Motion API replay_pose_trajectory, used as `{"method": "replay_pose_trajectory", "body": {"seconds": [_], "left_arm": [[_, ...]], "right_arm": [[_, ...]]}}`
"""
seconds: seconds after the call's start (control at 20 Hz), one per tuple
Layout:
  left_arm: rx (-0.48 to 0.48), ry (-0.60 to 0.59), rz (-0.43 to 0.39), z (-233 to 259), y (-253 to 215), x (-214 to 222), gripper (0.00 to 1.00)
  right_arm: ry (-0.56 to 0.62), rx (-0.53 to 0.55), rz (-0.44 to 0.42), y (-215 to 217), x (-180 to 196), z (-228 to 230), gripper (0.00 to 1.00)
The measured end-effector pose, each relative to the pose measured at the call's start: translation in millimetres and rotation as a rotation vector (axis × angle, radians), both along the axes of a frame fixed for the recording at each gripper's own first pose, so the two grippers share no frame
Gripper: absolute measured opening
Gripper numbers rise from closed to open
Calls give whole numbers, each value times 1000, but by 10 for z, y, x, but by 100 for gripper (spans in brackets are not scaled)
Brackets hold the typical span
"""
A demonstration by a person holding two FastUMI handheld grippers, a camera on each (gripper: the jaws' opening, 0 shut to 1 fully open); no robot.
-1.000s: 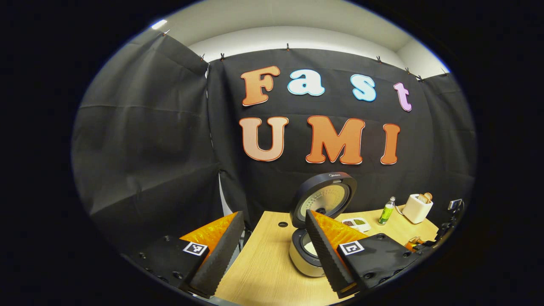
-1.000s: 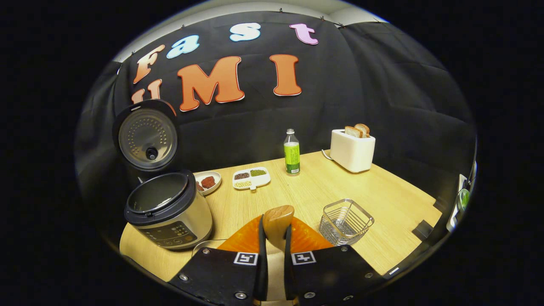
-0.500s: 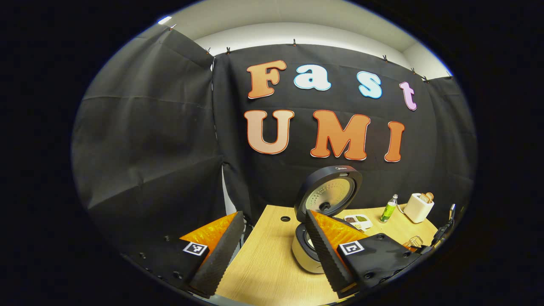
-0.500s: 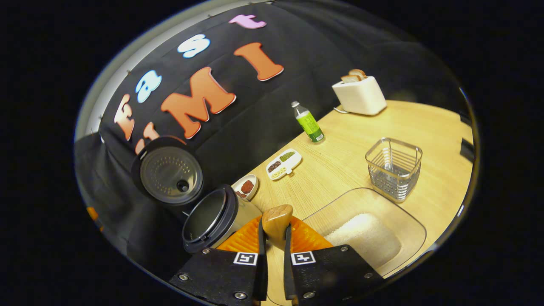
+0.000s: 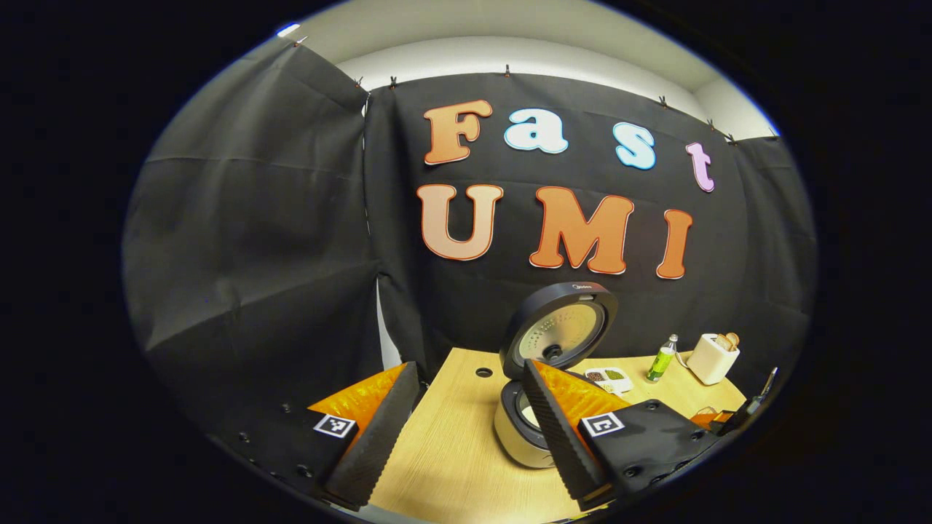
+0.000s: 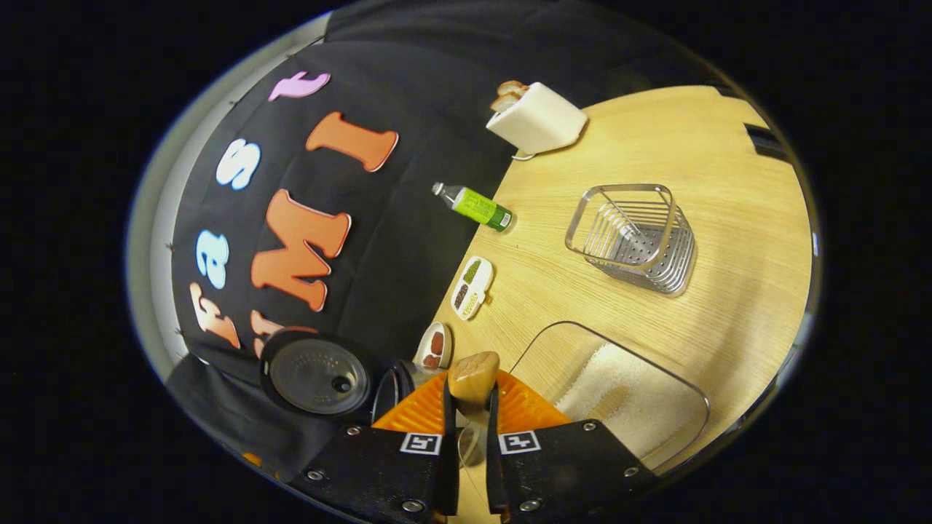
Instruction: Close the left gripper, press the button to open the rice cooker; take a wooden spoon from the chopstick holder with the right hand, scoop a spoonful of rice and pour it into the rice cooker, then put the wooden spoon back into the chopstick holder.
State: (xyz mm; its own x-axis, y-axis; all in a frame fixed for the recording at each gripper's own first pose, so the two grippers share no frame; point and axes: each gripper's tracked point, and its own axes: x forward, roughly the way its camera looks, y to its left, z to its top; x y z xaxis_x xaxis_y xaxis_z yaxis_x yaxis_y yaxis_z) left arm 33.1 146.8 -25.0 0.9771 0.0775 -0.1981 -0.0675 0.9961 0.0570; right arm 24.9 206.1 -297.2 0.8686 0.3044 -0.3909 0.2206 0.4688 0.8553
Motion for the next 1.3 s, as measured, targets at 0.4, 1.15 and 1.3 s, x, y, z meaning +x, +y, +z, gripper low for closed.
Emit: {"method": "replay_pose_trajectory", "body": {"seconds": [0.4, 1.15, 1.3], "left_arm": [[3, -11, -35, 48, -178, 5, 94], [4, -55, -35, 132, -238, -110, 94], [2, -55, -29, 136, -161, -132, 95]], "right_arm": [[49, 221, -87, -284, -128, -13, 14], [39, 320, -87, -351, -114, 856, 14], [13, 331, -66, -245, -4, 1188, 14]]}}
